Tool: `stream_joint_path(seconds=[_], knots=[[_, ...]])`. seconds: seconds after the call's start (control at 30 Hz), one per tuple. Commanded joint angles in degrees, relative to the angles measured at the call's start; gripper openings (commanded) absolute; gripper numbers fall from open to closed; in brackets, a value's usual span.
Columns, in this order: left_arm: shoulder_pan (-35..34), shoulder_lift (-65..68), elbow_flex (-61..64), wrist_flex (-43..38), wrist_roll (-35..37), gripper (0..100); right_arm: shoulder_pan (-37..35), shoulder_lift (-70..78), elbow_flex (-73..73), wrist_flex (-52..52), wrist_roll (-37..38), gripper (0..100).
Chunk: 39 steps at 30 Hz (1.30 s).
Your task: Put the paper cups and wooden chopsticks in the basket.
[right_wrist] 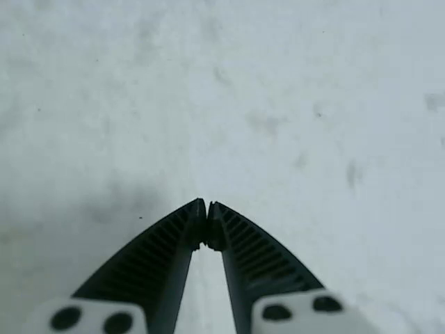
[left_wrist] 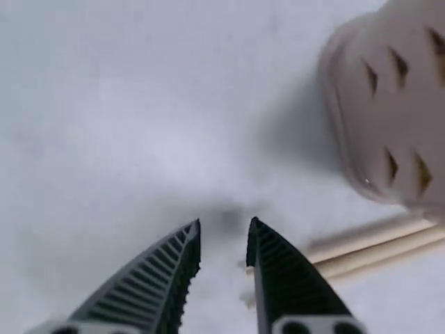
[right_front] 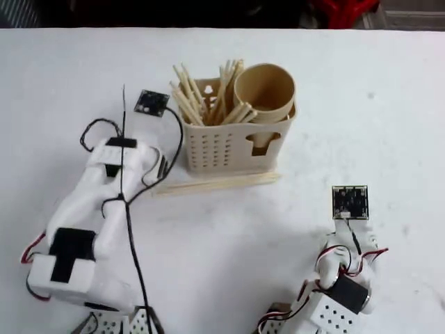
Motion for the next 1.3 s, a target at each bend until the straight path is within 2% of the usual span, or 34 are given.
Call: stream_joint_path(seconds=[0.0,0.13,0.43,0.73,1.07,1.27], knots=[[2.3,0.7,-3.5,3.0,0.6,13,-0.2,-0.3,0.3,0.3,-0.2,1.8],[4.4,0.7,-2.0,8.2,0.9,13,-0.2,-0.3,0.3,0.3,-0.2,1.8],[4.7,0.6,1.4,14.9,0.9,13,-0.2,-0.3,0.3,0.3,-0.2,1.8],[4.3,-0.4,1.6,18.3,-2.5,12,-0.2,-0.3,0.3,0.3,-0.2,1.8],[2.9,-23.3,12.3,14.7,-4.2,10,-0.2,-0.3,0.3,0.3,-0.2,1.8],[2.1,-37.8,11.1,19.8,-11.8,9,-0.2,-0.3,0.3,0.3,-0.2,1.8]])
